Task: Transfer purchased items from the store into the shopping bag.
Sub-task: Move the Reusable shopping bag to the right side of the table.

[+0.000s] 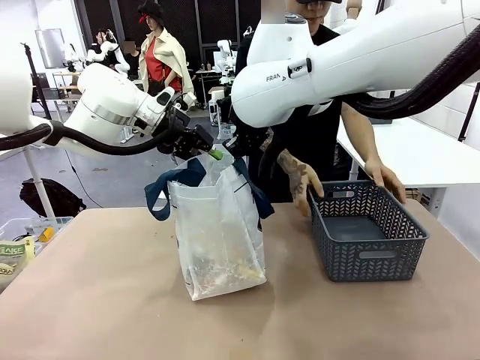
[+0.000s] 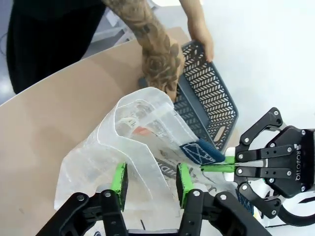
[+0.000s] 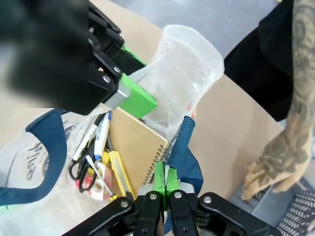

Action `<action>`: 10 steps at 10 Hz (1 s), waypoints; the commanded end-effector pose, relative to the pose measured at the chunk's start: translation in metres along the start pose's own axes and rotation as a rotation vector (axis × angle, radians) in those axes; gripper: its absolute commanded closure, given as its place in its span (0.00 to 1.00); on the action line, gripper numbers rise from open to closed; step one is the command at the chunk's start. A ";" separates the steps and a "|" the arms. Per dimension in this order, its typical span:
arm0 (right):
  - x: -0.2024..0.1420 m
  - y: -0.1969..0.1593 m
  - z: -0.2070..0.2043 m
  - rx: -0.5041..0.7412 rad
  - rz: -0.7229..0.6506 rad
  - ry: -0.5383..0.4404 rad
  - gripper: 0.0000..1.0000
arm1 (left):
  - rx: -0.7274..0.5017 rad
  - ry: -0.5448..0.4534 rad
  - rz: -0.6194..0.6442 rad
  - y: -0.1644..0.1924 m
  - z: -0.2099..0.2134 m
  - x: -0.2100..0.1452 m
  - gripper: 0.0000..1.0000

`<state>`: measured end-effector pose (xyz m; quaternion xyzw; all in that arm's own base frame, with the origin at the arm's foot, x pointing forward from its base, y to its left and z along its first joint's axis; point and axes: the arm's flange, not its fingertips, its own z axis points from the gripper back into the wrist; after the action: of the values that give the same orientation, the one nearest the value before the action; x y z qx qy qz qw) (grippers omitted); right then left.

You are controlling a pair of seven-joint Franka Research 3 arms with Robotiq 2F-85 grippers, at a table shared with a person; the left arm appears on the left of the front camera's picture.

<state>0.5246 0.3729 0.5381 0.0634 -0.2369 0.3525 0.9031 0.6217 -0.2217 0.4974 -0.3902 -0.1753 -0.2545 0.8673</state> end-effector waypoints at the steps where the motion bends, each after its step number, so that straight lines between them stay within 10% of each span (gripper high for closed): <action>1: 0.015 -0.002 -0.006 -0.007 0.052 0.032 1.00 | -0.101 -0.024 -0.027 0.010 0.002 0.002 0.47; 10: 0.044 0.014 -0.032 0.022 0.186 0.111 1.00 | -0.258 -0.013 -0.023 0.020 -0.005 0.011 0.47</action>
<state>0.5473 0.4123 0.5283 0.0483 -0.1901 0.4253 0.8835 0.6349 -0.2206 0.4874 -0.4823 -0.1504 -0.2773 0.8173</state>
